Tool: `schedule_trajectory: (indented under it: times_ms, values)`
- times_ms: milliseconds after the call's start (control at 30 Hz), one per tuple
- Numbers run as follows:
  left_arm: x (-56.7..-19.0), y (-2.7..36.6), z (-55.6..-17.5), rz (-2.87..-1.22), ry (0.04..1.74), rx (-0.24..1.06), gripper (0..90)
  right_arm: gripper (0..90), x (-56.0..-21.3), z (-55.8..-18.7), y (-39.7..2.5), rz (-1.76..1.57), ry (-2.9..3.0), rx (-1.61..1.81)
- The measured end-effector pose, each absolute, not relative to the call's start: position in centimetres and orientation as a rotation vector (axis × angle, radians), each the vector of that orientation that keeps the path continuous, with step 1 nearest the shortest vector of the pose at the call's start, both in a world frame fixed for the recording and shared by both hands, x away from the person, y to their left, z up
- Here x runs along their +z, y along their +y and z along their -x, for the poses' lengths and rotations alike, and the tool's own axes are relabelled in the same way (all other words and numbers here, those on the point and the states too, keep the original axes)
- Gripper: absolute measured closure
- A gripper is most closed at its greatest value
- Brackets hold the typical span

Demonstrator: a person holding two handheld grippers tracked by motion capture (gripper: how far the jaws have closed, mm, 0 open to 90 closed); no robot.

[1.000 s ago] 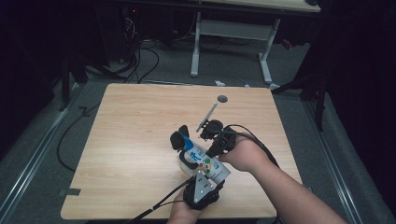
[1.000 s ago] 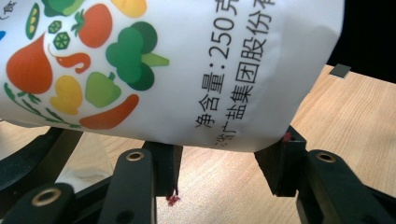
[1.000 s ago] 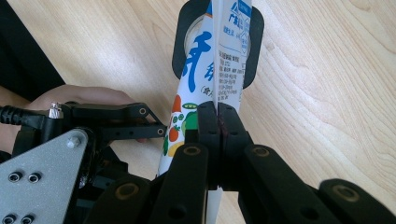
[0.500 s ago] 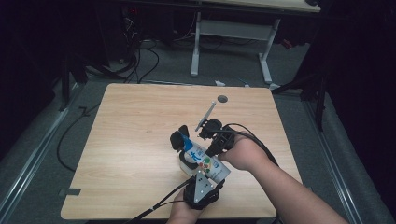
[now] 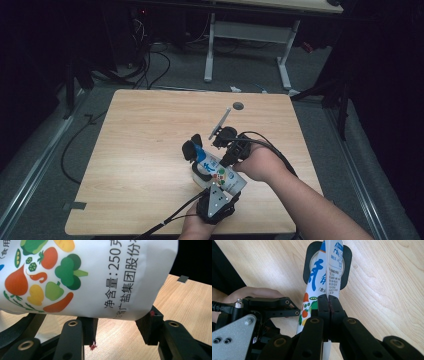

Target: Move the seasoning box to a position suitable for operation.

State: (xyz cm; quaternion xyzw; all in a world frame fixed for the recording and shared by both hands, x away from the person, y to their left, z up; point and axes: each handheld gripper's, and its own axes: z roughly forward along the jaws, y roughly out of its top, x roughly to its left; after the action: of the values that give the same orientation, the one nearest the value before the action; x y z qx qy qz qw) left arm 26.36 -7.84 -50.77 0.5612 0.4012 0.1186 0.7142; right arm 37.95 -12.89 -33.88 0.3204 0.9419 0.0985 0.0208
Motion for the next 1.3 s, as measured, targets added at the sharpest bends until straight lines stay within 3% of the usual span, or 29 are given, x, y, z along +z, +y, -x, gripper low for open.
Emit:
schedule_trajectory:
  times_ms: [1300]
  values:
    - [-50.53,-7.97,-26.23,-1.231,0.879,0.260,55.6,90.0,-33.58,-37.78,-13.03,-0.985,2.910,0.315]
